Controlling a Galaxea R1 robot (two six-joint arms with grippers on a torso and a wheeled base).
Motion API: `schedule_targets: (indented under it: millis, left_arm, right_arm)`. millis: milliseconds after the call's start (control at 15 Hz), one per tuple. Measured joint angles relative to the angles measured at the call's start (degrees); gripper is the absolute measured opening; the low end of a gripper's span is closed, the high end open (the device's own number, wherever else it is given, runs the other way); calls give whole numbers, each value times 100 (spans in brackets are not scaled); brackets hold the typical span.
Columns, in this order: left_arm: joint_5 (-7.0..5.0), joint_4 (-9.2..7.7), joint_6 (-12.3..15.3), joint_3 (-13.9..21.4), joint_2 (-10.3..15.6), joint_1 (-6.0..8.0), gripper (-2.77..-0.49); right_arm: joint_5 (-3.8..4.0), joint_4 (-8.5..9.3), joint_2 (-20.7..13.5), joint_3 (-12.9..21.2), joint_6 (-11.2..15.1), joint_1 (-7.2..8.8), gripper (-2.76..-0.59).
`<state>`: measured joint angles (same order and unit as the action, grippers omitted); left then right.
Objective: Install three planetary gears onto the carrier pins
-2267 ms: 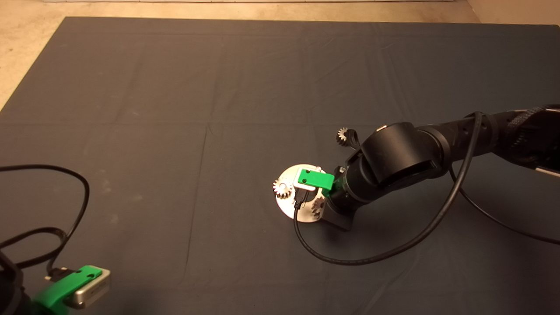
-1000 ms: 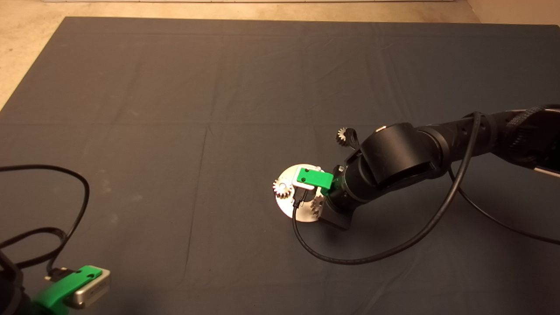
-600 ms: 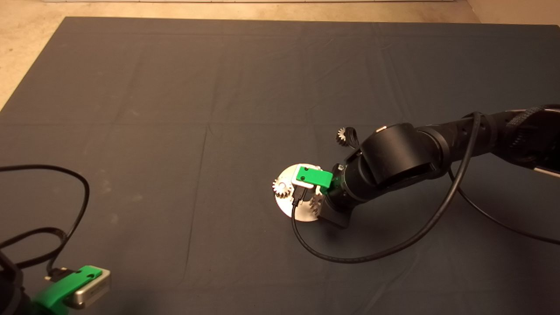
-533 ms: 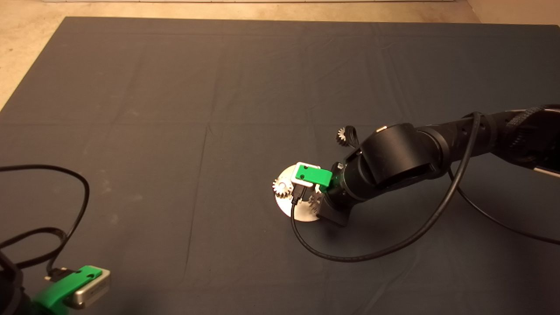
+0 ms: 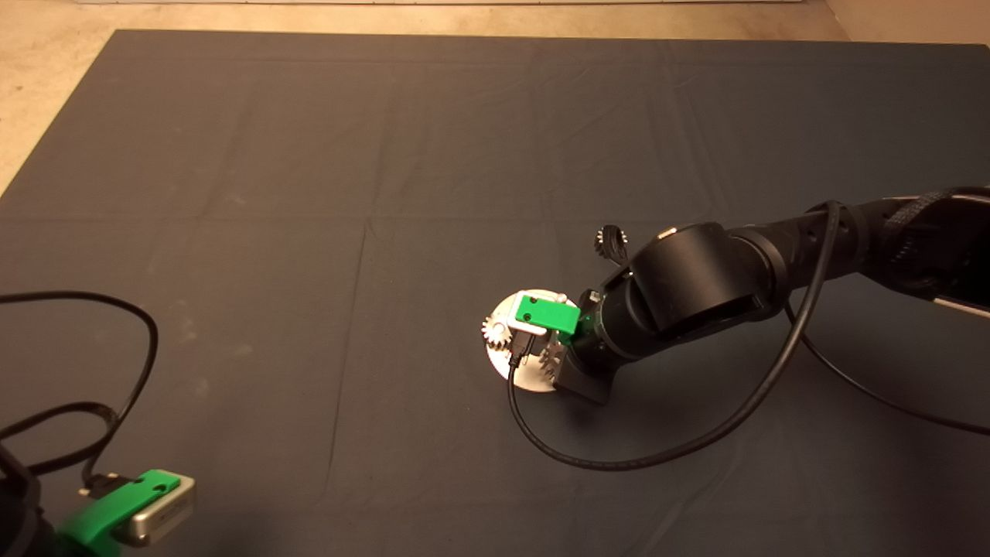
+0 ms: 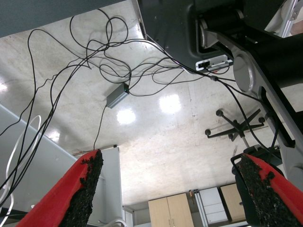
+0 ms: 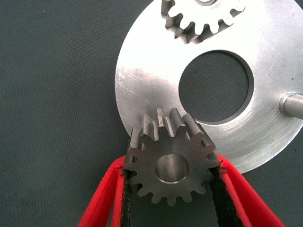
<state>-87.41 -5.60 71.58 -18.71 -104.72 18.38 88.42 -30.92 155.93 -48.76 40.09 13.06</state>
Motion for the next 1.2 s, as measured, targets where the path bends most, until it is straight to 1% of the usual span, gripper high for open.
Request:
schedule_targets:
  millis: [1000, 1200]
  left_arm:
    - [-2, 0, 0, 0, 0, 0, -122]
    - [-2, 0, 0, 0, 0, 0, -122]
  right_arm:
    - [-9, -1, -2, 52, -24, -16, -240]
    - [-11, 16, -2, 61, -114, -20, -240]
